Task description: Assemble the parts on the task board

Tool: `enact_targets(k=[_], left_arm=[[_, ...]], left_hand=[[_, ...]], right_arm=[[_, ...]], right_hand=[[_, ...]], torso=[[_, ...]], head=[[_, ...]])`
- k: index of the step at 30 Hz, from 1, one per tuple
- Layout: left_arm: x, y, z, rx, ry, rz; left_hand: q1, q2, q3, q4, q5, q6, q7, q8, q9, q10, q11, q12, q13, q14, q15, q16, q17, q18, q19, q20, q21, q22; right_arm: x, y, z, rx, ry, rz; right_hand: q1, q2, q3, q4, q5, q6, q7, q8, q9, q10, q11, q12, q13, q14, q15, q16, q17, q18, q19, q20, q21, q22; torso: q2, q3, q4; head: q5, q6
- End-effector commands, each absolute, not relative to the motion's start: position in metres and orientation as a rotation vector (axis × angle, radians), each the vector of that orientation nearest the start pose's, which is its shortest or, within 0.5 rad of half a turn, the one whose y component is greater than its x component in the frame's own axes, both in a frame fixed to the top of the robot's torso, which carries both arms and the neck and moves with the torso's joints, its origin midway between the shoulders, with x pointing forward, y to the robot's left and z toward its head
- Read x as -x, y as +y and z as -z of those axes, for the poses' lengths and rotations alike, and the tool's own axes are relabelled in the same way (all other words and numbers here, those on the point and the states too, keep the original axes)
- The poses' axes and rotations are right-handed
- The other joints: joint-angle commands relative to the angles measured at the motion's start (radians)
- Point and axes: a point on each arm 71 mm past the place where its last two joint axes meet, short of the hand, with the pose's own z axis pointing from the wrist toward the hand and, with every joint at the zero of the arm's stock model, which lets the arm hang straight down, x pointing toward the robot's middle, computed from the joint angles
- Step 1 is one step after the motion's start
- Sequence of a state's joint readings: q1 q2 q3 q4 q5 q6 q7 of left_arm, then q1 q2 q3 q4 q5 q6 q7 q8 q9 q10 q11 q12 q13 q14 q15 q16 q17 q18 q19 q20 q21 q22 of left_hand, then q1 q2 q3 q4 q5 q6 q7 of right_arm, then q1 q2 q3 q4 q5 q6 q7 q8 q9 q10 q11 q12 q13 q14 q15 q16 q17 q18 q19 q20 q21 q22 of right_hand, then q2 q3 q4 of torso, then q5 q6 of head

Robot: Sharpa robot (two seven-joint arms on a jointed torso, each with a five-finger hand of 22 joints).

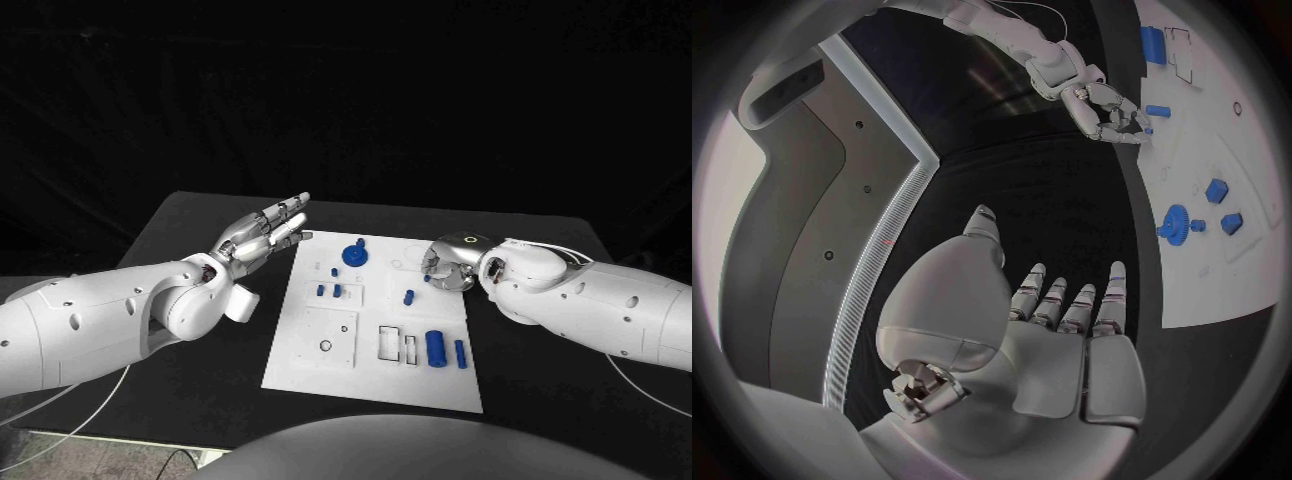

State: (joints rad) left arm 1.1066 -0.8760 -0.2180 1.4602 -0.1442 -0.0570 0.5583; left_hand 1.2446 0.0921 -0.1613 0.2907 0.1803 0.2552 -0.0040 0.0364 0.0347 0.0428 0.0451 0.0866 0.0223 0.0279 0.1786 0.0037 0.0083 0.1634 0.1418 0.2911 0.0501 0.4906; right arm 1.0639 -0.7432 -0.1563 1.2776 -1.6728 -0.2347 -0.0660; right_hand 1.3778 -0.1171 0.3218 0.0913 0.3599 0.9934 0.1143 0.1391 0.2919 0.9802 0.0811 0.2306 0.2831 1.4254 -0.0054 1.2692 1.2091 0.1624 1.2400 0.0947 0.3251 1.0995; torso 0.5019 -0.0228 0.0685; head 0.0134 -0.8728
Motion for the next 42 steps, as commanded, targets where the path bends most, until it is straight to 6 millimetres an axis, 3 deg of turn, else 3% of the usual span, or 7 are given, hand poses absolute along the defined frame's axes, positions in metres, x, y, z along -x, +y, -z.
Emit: enact_targets(k=[1,7,13,15,19,31,42], left_arm=[[-0.4413,0.2294,0.2744,0.972,1.653,1.675],[-0.442,0.23,0.2766,0.974,1.651,1.666],[-0.4434,0.2309,0.2773,0.963,1.635,1.644],[-0.4439,0.2312,0.2773,0.955,1.63,1.635],[-0.4447,0.2315,0.2774,0.943,1.623,1.622],[-0.4457,0.2323,0.2787,0.94,1.633,1.617],[-0.446,0.2321,0.28,0.944,1.646,1.618]], left_hand=[[0.0,0.014,-0.006,0.0,0.006,0.003,0.003,-0.004,-0.002,0.0,0.006,0.005,-0.001,0.006,0.003,0.007,0.001,0.005,0.005,0.001,0.003,-0.004],[0.004,0.018,-0.02,0.0,0.008,0.008,0.003,-0.003,-0.002,0.001,0.009,0.009,-0.001,0.005,0.006,0.007,0.001,0.002,-0.026,-0.003,-0.007,-0.071],[0.012,0.026,-0.054,0.001,0.013,0.02,0.007,-0.002,-0.001,0.003,0.004,0.015,-0.001,-0.01,-0.005,0.002,-0.003,-0.02,-0.136,-0.045,-0.042,-0.418],[0.011,0.025,-0.06,0.002,0.015,0.024,0.006,-0.002,-0.001,0.004,0.0,0.016,-0.001,-0.022,-0.014,-0.002,-0.007,-0.029,-0.14,-0.065,-0.046,-0.455],[0.011,0.023,-0.065,0.002,0.018,0.027,0.005,-0.002,-0.001,0.005,-0.006,0.016,-0.001,-0.028,-0.023,-0.004,-0.008,-0.039,-0.142,-0.082,-0.049,-0.484],[0.01,0.037,-0.068,0.002,0.018,0.028,0.01,-0.002,-0.001,0.004,0.005,0.014,-0.001,-0.028,-0.006,-0.004,-0.008,-0.017,-0.142,-0.032,-0.049,-0.483],[0.017,0.05,-0.069,0.0,0.024,0.034,0.024,-0.001,0.0,0.003,0.01,0.015,-0.001,-0.025,0.001,-0.003,-0.007,-0.006,-0.142,-0.015,-0.048,-0.475]], right_arm=[[-0.4715,-0.2191,0.31,0.407,1.885,-0.452],[-0.4714,-0.2173,0.3122,0.402,1.893,-0.461],[-0.4713,-0.2161,0.3142,0.394,1.902,-0.469],[-0.4713,-0.2159,0.3147,0.392,1.904,-0.47],[-0.4715,-0.2158,0.3156,0.387,1.909,-0.472],[-0.4716,-0.2149,0.3166,0.374,1.913,-0.485],[-0.4718,-0.2148,0.3147,0.366,1.887,-0.498]], right_hand=[[0.007,0.01,0.0,-0.007,0.002,0.018,0.002,0.009,0.003,0.011,-0.001,-0.004,-0.004,0.004,-0.006,0.008,0.0,0.02,0.005,-0.002,-0.005,0.002],[0.01,0.015,-0.002,-0.01,-0.001,0.035,0.002,0.016,0.009,0.035,-0.005,0.002,-0.012,0.006,-0.004,0.011,0.003,0.019,0.007,-0.002,-0.007,0.005],[0.016,0.019,-0.003,-0.015,-0.001,0.05,0.001,0.022,0.014,0.06,-0.008,0.006,-0.019,0.006,-0.002,0.012,0.002,0.018,0.009,-0.001,-0.008,0.009],[0.017,0.02,-0.003,-0.016,-0.001,0.053,0.001,0.023,0.015,0.065,-0.009,0.007,-0.02,0.006,-0.002,0.012,0.001,0.018,0.009,-0.001,-0.008,0.01],[0.019,0.021,-0.003,-0.018,0.0,0.055,0.002,0.024,0.017,0.071,-0.009,0.007,-0.023,0.006,-0.002,0.011,0.0,0.018,0.009,-0.001,-0.009,0.011],[0.039,0.025,-0.002,-0.037,0.013,0.076,0.009,0.031,0.026,0.117,-0.011,0.008,-0.04,-0.001,-0.001,-0.001,-0.015,0.018,0.007,-0.002,-0.01,0.022],[0.052,0.027,-0.004,-0.052,0.016,0.096,0.005,0.037,0.034,0.151,-0.018,0.002,-0.054,-0.006,-0.007,-0.013,-0.031,0.019,0.006,-0.006,-0.01,0.032]], torso=[[0.0,-0.0001,-0.0001],[0.0,-0.0002,-0.0004],[0.0,-0.0004,-0.0004],[0.0,-0.0004,-0.0006],[-0.001,-0.0006,-0.0008],[-0.001,-0.0008,-0.0006],[-0.001,-0.0011,-0.0013]], head=[[0.002,0.0],[0.002,0.0],[0.004,0.0],[0.003,0.0],[0.003,0.0],[0.004,0.0],[0.011,0.0]])
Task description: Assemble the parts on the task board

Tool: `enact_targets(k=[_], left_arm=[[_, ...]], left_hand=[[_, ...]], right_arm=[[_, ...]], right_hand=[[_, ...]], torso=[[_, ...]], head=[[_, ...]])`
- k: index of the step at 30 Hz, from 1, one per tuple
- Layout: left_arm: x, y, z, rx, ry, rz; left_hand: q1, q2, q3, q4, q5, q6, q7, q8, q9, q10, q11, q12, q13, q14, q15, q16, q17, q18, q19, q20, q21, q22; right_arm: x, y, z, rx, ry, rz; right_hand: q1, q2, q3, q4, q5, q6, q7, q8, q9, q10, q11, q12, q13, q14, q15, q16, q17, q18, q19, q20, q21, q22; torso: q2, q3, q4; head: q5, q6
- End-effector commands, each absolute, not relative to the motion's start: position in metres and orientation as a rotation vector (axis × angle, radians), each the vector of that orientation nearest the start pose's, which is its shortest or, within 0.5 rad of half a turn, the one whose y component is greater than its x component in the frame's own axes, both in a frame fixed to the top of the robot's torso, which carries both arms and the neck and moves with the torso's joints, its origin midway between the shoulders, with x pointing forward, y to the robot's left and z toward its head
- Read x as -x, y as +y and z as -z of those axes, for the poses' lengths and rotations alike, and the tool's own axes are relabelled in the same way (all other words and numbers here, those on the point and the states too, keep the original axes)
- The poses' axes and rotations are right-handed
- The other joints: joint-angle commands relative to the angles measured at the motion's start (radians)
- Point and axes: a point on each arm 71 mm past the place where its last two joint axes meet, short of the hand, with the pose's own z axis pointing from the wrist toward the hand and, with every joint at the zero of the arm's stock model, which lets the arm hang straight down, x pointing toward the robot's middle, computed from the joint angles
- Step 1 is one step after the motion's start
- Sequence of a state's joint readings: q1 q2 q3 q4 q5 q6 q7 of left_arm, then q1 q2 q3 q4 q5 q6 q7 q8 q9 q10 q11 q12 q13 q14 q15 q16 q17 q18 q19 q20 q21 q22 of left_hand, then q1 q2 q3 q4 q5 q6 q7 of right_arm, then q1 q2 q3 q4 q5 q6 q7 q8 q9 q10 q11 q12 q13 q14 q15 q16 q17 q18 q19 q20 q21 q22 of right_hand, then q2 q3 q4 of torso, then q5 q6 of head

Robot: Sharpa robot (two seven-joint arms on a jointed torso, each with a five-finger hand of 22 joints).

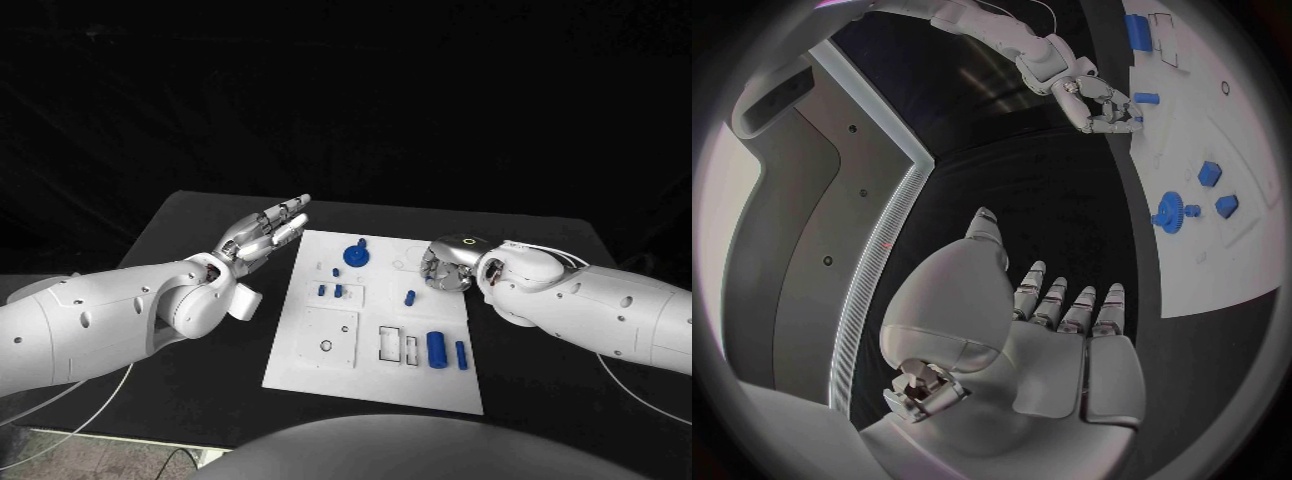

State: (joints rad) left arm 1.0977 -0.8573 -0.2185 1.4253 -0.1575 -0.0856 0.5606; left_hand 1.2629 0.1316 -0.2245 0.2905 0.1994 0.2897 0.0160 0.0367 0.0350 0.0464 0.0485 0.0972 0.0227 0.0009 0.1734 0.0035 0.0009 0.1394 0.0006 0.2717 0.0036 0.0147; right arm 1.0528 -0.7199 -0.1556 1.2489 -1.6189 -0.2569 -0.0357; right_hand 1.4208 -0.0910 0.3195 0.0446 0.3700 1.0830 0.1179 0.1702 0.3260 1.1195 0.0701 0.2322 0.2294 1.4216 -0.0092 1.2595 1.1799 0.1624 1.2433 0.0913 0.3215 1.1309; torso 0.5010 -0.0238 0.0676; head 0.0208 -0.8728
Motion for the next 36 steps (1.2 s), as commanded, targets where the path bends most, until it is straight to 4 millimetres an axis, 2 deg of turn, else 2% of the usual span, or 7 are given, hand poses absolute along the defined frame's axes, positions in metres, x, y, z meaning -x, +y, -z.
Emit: enact_targets(k=[1,12,23,27,33,36], left_arm=[[-0.446,0.232,0.28,0.945,1.647,1.618],[-0.446,0.233,0.281,0.948,1.657,1.619],[-0.447,0.233,0.282,0.953,1.661,1.615],[-0.447,0.233,0.283,0.954,1.663,1.614],[-0.447,0.23,0.284,0.955,1.666,1.618],[-0.448,0.229,0.284,0.954,1.663,1.616]], left_hand=[[0.0,0.011,-0.006,0.001,0.006,0.0,0.004,-0.001,0.0,-0.001,0.008,0.005,-0.001,0.003,0.007,-0.002,0.0,0.019,0.0,0.006,-0.001,0.002],[0.01,0.017,-0.008,0.0,0.012,0.008,0.016,0.0,0.001,-0.001,0.012,0.007,-0.001,0.01,0.012,0.0,0.003,0.026,0.0,0.012,0.0,0.008],[0.011,0.018,-0.009,0.0,0.014,0.009,0.019,0.0,0.001,-0.001,0.012,0.007,-0.001,0.01,0.012,0.0,0.003,0.027,0.0,0.012,0.0,0.01],[0.012,0.019,-0.009,0.0,0.015,0.008,0.019,0.0,0.001,-0.001,0.013,0.007,-0.001,0.01,0.012,0.0,0.003,0.028,0.0,0.013,0.0,0.012],[0.013,0.021,-0.01,0.0,0.016,0.006,0.019,0.0,0.001,-0.002,0.016,0.006,-0.001,0.007,0.01,-0.001,0.002,0.029,0.0,0.013,0.0,0.011],[0.017,0.026,-0.017,0.0,0.017,0.005,0.019,0.0,0.001,-0.004,0.019,0.008,-0.001,-0.001,-0.014,-0.004,-0.001,0.036,0.0,-0.004,-0.001,0.003]], right_arm=[[-0.472,-0.215,0.314,0.364,1.883,-0.499],[-0.47,-0.219,0.304,0.351,1.835,-0.511],[-0.471,-0.215,0.267,0.35,1.745,-0.547],[-0.462,-0.202,0.253,0.358,1.724,-0.599],[-0.436,-0.164,0.24,0.428,1.722,-0.722],[-0.424,-0.145,0.242,0.474,1.719,-0.767]], right_hand=[[0.01,0.001,-0.001,-0.006,0.007,0.007,0.001,0.006,0.0,0.012,-0.007,0.0,-0.001,-0.003,-0.003,-0.005,-0.004,0.019,0.002,-0.003,-0.006,0.001],[0.012,0.001,-0.002,-0.009,0.015,0.001,0.004,-0.002,-0.002,0.013,-0.004,-0.011,-0.01,-0.008,-0.003,-0.016,-0.016,0.018,-0.001,-0.004,-0.007,0.007],[0.014,0.0,-0.001,-0.012,0.022,0.0,0.005,-0.005,-0.003,0.015,-0.004,-0.016,-0.015,-0.01,-0.003,-0.021,-0.022,0.018,-0.002,-0.004,-0.007,0.011],[0.015,-0.001,-0.001,-0.012,0.024,-0.003,0.007,-0.009,-0.005,0.017,-0.003,-0.019,-0.018,-0.009,-0.002,-0.021,-0.021,0.018,-0.002,-0.004,-0.006,0.013],[0.016,-0.001,-0.001,-0.014,0.025,-0.009,0.008,-0.016,-0.008,0.022,-0.003,-0.022,-0.022,-0.007,-0.002,-0.02,-0.021,0.018,-0.002,-0.005,-0.005,0.016],[0.016,-0.001,0.001,-0.014,0.025,-0.019,0.011,-0.027,-0.014,0.024,-0.002,-0.027,-0.027,0.0,-0.002,-0.011,-0.011,0.018,0.001,-0.005,-0.003,0.021]], torso=[[0.0,-0.0002,-0.0003],[0.0,-0.0003,-0.0006],[0.0,-0.0001,-0.0001],[0.0,-0.0004,-0.001],[0.0,-0.0005,0.0018],[-0.002,-0.0007,0.0022]], head=[[0.005,0.0],[0.013,0.0],[0.021,0.0],[0.024,0.0],[0.025,0.0],[0.03,0.0]])
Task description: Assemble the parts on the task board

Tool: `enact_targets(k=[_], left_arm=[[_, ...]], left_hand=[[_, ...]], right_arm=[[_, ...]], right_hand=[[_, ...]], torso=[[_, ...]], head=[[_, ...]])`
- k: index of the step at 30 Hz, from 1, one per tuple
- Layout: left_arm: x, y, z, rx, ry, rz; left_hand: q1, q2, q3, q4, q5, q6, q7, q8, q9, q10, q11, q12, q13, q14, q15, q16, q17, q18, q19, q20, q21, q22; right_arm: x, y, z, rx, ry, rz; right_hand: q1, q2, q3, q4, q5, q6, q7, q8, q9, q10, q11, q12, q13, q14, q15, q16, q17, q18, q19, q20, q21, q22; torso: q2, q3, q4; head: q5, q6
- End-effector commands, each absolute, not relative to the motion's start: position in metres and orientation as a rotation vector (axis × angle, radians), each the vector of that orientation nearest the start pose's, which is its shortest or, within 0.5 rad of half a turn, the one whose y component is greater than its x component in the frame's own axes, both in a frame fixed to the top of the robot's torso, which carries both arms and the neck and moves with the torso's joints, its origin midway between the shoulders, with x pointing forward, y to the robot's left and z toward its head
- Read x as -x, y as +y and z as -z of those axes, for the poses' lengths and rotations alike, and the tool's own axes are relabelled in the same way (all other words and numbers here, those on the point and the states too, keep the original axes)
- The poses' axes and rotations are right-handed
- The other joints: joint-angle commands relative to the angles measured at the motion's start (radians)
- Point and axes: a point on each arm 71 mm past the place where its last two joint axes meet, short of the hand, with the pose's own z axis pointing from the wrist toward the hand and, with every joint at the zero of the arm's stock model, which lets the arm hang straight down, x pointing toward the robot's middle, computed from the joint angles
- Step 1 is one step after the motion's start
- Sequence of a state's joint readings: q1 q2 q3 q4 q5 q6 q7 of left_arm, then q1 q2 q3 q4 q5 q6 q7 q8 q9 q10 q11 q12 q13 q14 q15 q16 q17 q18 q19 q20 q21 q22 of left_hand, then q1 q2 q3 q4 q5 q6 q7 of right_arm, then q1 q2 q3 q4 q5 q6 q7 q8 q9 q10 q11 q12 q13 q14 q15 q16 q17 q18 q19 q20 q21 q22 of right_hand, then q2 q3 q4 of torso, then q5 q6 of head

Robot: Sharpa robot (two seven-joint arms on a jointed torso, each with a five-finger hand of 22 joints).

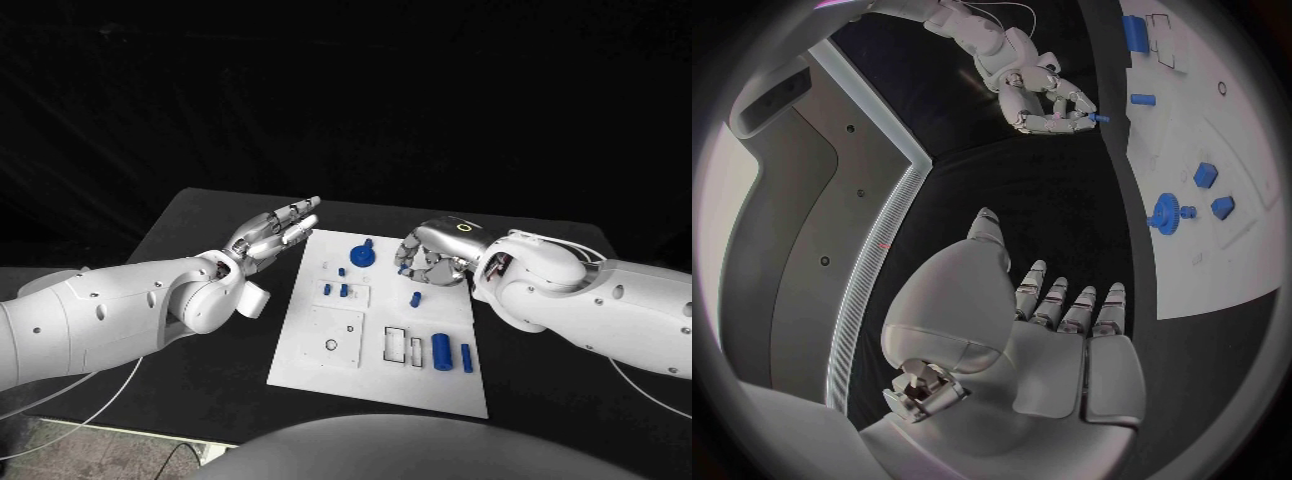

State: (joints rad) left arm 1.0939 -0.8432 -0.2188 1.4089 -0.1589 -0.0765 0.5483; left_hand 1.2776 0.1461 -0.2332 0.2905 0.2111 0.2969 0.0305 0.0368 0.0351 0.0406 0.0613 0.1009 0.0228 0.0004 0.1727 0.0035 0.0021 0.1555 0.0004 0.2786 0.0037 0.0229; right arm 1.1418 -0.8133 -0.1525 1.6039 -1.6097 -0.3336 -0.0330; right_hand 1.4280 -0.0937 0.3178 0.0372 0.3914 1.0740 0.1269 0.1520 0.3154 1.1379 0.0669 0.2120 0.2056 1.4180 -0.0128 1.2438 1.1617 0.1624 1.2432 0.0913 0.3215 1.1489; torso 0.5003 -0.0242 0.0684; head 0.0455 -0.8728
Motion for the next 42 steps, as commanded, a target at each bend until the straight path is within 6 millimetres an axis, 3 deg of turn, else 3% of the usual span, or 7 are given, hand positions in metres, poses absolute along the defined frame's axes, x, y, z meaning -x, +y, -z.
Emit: enact_targets(k=[1,5,9,21,42], left_arm=[[-0.448,0.229,0.284,0.953,1.661,1.614],[-0.447,0.229,0.284,0.953,1.654,1.608],[-0.446,0.23,0.283,0.956,1.654,1.604],[-0.446,0.228,0.285,0.962,1.674,1.621],[-0.446,0.223,0.287,0.966,1.699,1.643]], left_hand=[[0.003,0.013,-0.011,0.0,0.006,-0.004,0.006,0.0,0.001,0.002,0.0,0.005,-0.001,0.0,-0.023,-0.004,-0.002,0.021,0.0,-0.021,-0.001,-0.008],[0.005,0.018,-0.02,0.0,0.007,-0.023,0.018,-0.003,-0.002,0.0,-0.021,0.004,-0.002,0.0,-0.055,-0.004,-0.002,0.012,0.0,-0.067,-0.003,-0.017],[0.006,0.019,-0.021,0.0,0.007,-0.024,0.015,-0.003,-0.002,-0.001,-0.016,0.003,-0.002,0.0,-0.055,-0.004,-0.002,0.007,0.0,-0.072,-0.003,-0.018],[0.008,0.031,-0.024,0.0,0.01,-0.023,0.008,-0.003,-0.002,-0.003,-0.004,0.001,-0.002,0.0,-0.025,-0.004,-0.002,-0.002,0.0,-0.05,-0.002,-0.011],[0.009,0.048,-0.024,0.0,0.018,-0.01,0.017,0.0,0.0,-0.005,-0.003,0.003,-0.002,0.0,-0.007,-0.004,-0.002,0.001,0.002,-0.027,0.001,0.001]], right_arm=[[-0.422,-0.139,0.243,0.487,1.715,-0.778],[-0.414,-0.121,0.253,0.521,1.715,-0.811],[-0.41,-0.103,0.267,0.549,1.724,-0.834],[-0.4,-0.075,0.295,0.574,1.768,-0.875],[-0.393,-0.075,0.317,0.58,1.807,-0.865]], right_hand=[[0.009,0.002,0.004,-0.007,0.005,-0.017,0.004,-0.015,-0.007,0.007,0.002,-0.01,-0.006,0.011,0.002,0.016,0.019,0.018,0.004,-0.005,-0.001,0.006],[0.009,0.001,0.007,-0.008,0.008,-0.021,0.006,-0.025,-0.014,0.008,0.003,-0.018,-0.013,0.033,0.002,0.052,0.059,0.018,0.015,-0.005,0.006,0.015],[0.009,0.001,0.008,-0.008,0.008,-0.022,0.006,-0.027,-0.016,0.008,0.003,-0.019,-0.014,0.035,0.002,0.055,0.062,0.018,0.016,-0.005,0.007,0.016],[0.012,0.0,0.009,-0.011,0.01,-0.021,0.006,-0.029,-0.017,0.01,0.003,-0.02,-0.015,0.037,0.002,0.057,0.063,0.018,0.018,-0.005,0.009,0.019],[0.022,-0.002,0.014,-0.021,0.015,-0.018,0.007,-0.034,-0.021,0.013,0.003,-0.023,-0.019,0.036,0.001,0.055,0.059,0.018,0.018,-0.007,0.012,0.027]], torso=[[-0.002,-0.0004,0.0022],[-0.001,0.0,0.002],[0.002,-0.0004,-0.0003],[0.001,-0.0005,0.0005],[0.001,-0.0005,-0.0011]], head=[[0.005,0.0],[0.015,0.0],[0.028,0.0],[0.037,0.0],[0.051,0.0]])
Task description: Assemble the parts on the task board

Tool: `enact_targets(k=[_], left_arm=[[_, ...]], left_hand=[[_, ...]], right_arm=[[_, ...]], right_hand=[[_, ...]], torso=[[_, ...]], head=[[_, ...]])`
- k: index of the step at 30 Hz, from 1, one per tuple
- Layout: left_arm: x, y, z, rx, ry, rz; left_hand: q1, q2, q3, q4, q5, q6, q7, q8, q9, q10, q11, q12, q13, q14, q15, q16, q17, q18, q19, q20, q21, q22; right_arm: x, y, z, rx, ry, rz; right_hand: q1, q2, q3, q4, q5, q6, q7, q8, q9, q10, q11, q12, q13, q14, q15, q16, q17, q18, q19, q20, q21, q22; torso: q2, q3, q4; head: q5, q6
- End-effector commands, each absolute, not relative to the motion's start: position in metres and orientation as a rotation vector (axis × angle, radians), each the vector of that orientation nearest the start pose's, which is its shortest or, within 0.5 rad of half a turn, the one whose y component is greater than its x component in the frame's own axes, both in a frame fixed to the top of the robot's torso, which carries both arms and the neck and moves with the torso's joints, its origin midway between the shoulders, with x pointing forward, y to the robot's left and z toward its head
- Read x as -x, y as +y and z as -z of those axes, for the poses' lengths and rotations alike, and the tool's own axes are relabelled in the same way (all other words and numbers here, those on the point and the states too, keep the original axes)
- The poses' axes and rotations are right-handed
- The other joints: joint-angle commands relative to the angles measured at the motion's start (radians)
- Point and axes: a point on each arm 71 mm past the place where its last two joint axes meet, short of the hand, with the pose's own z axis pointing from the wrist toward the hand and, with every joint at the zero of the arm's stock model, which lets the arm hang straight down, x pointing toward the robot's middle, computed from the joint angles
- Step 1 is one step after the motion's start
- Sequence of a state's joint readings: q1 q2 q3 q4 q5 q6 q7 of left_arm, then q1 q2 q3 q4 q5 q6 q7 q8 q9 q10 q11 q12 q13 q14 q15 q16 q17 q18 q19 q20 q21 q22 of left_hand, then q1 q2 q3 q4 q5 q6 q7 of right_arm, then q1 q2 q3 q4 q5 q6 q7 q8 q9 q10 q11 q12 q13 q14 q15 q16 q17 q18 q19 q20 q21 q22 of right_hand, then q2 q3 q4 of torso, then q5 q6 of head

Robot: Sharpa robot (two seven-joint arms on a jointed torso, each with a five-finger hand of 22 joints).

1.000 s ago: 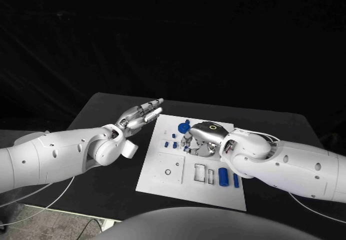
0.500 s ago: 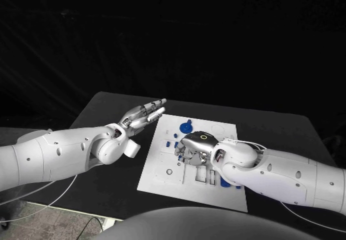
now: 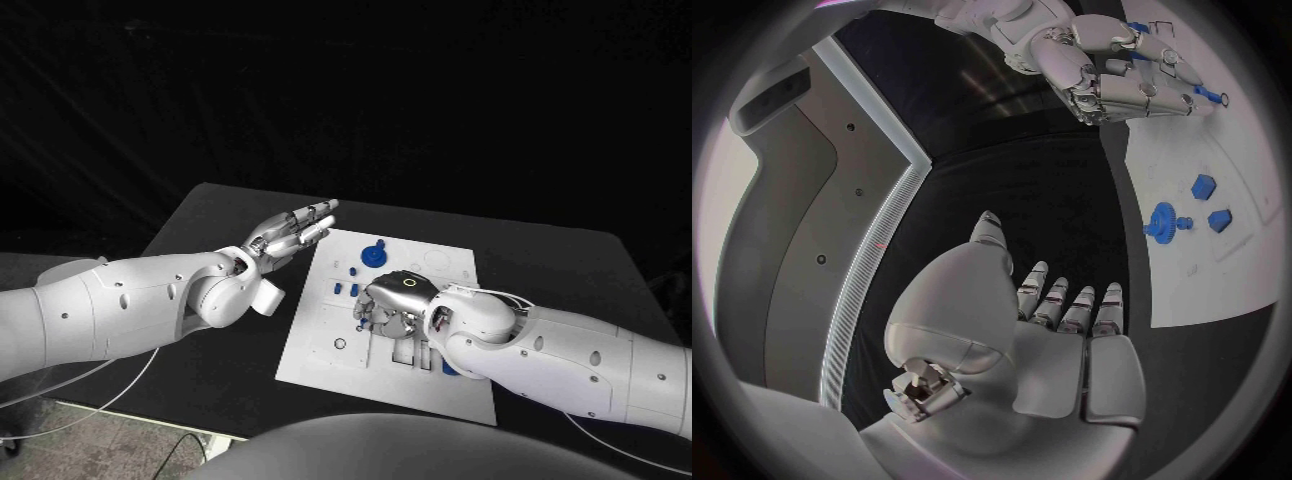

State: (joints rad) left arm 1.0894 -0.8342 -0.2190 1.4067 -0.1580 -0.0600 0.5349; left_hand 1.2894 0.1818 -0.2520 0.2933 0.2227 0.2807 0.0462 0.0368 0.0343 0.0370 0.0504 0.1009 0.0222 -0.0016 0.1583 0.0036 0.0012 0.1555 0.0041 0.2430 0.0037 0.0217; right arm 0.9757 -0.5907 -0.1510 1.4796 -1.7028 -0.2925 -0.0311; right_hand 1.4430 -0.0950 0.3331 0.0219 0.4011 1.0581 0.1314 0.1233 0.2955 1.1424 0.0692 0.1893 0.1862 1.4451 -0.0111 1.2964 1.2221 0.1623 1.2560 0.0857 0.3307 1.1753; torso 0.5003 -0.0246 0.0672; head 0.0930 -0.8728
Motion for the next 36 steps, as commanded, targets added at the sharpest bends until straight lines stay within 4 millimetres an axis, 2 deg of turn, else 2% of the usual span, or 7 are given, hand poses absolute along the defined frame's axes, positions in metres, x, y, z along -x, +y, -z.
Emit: enact_targets(k=[1,6,16,24,36], left_arm=[[-0.446,0.223,0.287,0.966,1.699,1.644],[-0.445,0.222,0.288,0.967,1.703,1.648],[-0.445,0.222,0.289,0.969,1.711,1.651],[-0.445,0.223,0.291,0.972,1.715,1.649],[-0.446,0.224,0.291,0.975,1.716,1.643]], left_hand=[[-0.002,0.012,-0.005,-0.002,0.006,0.007,0.002,0.0,0.001,-0.001,0.008,0.003,-0.002,0.002,0.007,-0.004,-0.001,0.002,-0.002,0.009,0.001,0.002],[-0.002,0.014,-0.005,-0.003,0.009,0.008,0.002,0.0,0.001,-0.001,0.008,0.003,-0.001,0.002,0.009,-0.004,-0.001,0.003,-0.001,0.012,0.001,0.004],[0.0,0.016,-0.006,-0.003,0.01,0.013,0.006,0.001,0.002,-0.001,0.008,0.004,-0.001,0.006,0.013,-0.002,0.001,0.005,-0.001,0.017,0.002,0.008],[0.001,0.017,-0.006,-0.004,0.012,0.016,0.008,0.001,0.002,-0.001,0.007,0.004,-0.001,0.006,0.014,-0.001,0.001,0.006,-0.001,0.018,0.002,0.008],[0.002,0.018,-0.006,-0.004,0.012,0.021,0.012,0.002,0.003,-0.001,0.006,0.004,-0.002,0.006,0.015,-0.001,0.001,0.006,0.0,0.02,0.002,0.008]], right_arm=[[-0.393,-0.075,0.317,0.58,1.806,-0.864],[-0.392,-0.074,0.32,0.577,1.805,-0.865],[-0.389,-0.076,0.325,0.559,1.806,-0.875],[-0.387,-0.078,0.324,0.549,1.807,-0.88],[-0.388,-0.085,0.319,0.498,1.757,-0.902]], right_hand=[[0.008,-0.001,-0.001,-0.007,0.006,-0.003,0.003,-0.006,-0.002,0.009,0.001,-0.001,0.0,0.008,-0.001,0.002,-0.001,0.018,0.005,-0.001,0.003,0.002],[0.009,-0.002,-0.001,-0.008,0.006,-0.003,0.003,-0.007,-0.003,0.01,0.001,-0.001,0.0,0.008,-0.001,0.001,-0.002,0.018,0.004,-0.001,0.004,0.003],[0.013,-0.001,0.001,-0.011,0.006,0.002,0.003,-0.007,-0.004,0.014,0.001,0.0,0.0,0.007,-0.001,0.001,-0.003,0.018,0.003,-0.002,0.005,0.007],[0.014,-0.001,0.0,-0.013,0.005,0.008,0.002,-0.006,-0.004,0.019,0.0,0.001,0.0,0.007,-0.001,0.001,-0.003,0.018,0.002,-0.002,0.006,0.011],[-0.002,0.012,-0.006,-0.004,0.008,0.04,-0.007,0.005,0.0,0.035,-0.007,0.003,-0.002,0.014,-0.005,0.012,0.009,0.018,0.003,-0.003,0.009,0.022]], torso=[[0.001,-0.0002,0.0003],[0.001,-0.0003,0.0008],[0.001,-0.0003,0.0005],[0.0,-0.0001,0.0001],[0.0,-0.0003,-0.0005]], head=[[0.002,0.0],[0.001,0.0],[0.009,0.0],[0.008,0.0],[0.015,0.0]])
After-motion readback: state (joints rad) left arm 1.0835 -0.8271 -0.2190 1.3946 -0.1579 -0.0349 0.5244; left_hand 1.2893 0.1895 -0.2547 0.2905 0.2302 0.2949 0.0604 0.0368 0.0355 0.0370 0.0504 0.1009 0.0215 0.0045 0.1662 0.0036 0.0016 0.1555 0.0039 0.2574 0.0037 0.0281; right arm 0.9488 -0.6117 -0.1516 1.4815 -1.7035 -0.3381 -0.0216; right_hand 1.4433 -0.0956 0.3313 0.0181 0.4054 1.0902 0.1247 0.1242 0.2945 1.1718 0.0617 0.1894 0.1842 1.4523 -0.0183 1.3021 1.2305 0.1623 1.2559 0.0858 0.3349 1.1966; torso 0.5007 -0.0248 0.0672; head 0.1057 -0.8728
